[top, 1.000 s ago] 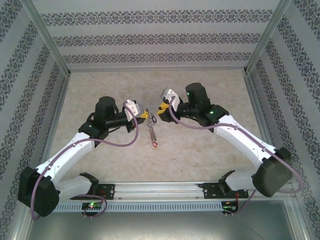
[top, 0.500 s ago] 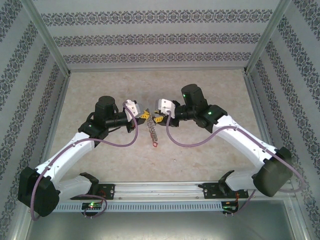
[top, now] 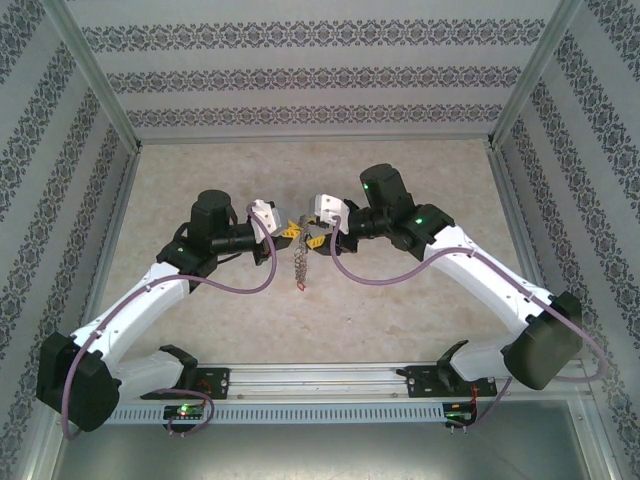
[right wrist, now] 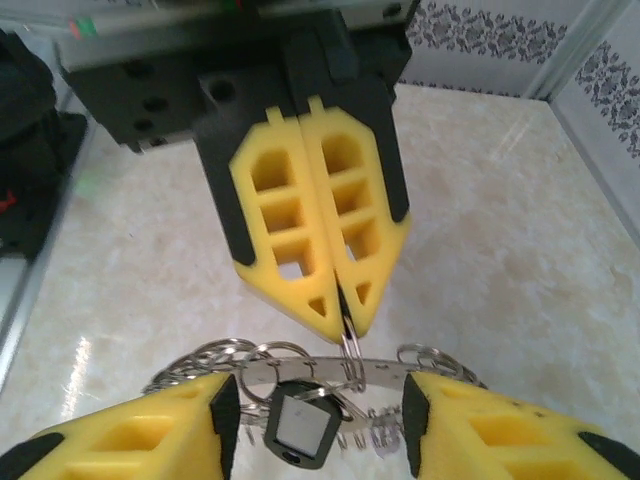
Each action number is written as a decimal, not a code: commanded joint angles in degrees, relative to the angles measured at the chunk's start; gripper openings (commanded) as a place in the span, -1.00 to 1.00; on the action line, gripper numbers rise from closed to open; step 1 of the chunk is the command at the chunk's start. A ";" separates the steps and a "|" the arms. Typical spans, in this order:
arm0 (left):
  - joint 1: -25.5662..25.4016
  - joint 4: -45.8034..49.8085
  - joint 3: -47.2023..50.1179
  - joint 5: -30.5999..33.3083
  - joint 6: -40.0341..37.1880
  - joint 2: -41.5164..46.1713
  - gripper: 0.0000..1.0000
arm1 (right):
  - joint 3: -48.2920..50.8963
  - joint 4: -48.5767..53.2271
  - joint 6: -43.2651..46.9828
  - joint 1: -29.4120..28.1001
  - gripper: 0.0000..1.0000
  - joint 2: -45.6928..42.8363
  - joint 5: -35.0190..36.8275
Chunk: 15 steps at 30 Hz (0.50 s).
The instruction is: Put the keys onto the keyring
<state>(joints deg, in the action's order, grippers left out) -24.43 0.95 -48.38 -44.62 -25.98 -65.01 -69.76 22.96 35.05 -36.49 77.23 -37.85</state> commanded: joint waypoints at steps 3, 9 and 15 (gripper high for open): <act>-0.56 -0.18 -2.46 -2.57 -1.36 0.59 -1.00 | -2.17 -4.16 -6.46 0.19 -0.08 -1.21 -2.12; -0.63 -0.36 -2.42 -2.82 -1.27 0.48 -1.00 | -5.24 0.58 -6.05 -0.06 -0.43 2.34 2.23; -0.73 -0.33 -2.62 -2.77 -0.79 0.22 -1.00 | -6.13 3.23 -6.70 -0.75 -0.39 3.68 1.79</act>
<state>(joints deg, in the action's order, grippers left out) -24.45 1.10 -48.38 -45.04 -26.37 -65.01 -73.82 23.44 29.65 -36.56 80.12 -36.42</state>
